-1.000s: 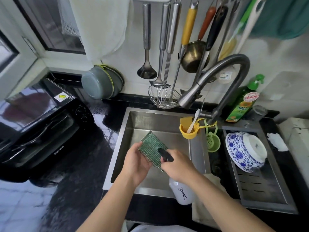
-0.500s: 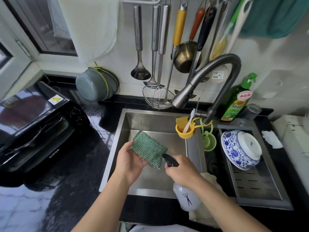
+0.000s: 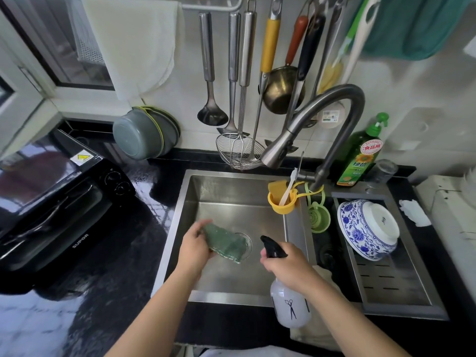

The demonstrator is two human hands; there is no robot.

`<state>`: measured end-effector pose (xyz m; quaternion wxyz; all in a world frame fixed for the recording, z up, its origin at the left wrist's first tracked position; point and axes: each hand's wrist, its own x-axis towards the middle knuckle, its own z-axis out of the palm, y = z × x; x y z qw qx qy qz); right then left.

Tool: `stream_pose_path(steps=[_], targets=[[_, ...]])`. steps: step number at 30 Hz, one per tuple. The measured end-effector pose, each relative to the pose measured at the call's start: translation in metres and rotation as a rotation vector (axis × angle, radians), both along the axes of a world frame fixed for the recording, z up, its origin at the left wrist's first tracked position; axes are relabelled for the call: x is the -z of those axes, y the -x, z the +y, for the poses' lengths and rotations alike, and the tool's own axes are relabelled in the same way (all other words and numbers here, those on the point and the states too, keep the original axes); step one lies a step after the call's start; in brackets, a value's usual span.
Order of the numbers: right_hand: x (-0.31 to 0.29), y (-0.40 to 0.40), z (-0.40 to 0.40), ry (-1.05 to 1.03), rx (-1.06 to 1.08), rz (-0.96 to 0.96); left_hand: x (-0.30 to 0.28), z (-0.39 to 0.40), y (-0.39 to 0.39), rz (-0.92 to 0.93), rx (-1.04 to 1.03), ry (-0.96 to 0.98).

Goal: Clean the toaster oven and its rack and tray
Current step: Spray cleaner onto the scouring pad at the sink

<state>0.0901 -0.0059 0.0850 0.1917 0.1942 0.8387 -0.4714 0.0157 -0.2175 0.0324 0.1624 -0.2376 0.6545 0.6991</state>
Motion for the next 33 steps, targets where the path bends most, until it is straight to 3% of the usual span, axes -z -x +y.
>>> stream_pose_path(steps=[3,5,7,9,10,12,14,19,22,24,27,33], targets=[[-0.002,-0.002,0.005,0.040,0.026,-0.001,0.010,-0.012,0.004,-0.009,0.341,0.382],[-0.002,-0.002,0.009,0.050,0.033,0.000,0.008,-0.017,0.010,0.037,0.704,0.739],[-0.001,-0.003,0.014,0.046,0.043,-0.001,0.001,-0.020,0.017,0.182,1.025,1.189],[0.001,-0.003,0.019,0.032,0.044,-0.004,-0.009,-0.019,0.028,0.351,1.202,1.577],[0.003,-0.003,0.021,0.025,0.041,-0.004,-0.014,-0.019,0.035,0.425,1.255,1.681],[0.005,-0.004,0.024,0.002,0.031,-0.002,-0.018,-0.020,0.052,0.489,1.306,1.713],[0.006,-0.006,0.028,-0.008,0.030,0.000,-0.020,-0.018,0.065,0.398,1.234,1.460],[0.001,-0.011,0.028,-0.006,0.012,0.002,-0.030,-0.008,0.050,-0.092,0.446,0.013],[-0.008,-0.012,0.021,0.050,0.010,-0.015,-0.029,0.001,0.015,-0.226,0.177,-0.463],[-0.016,-0.010,0.012,0.094,-0.011,-0.042,-0.025,0.007,-0.009,-0.269,0.056,-0.651],[-0.025,-0.005,-0.008,0.125,-0.107,-0.043,-0.017,0.016,-0.032,-0.285,0.010,-0.778],[-0.021,0.001,-0.047,0.088,-0.149,-0.038,-0.024,0.020,-0.034,-0.283,-0.054,-0.831]])
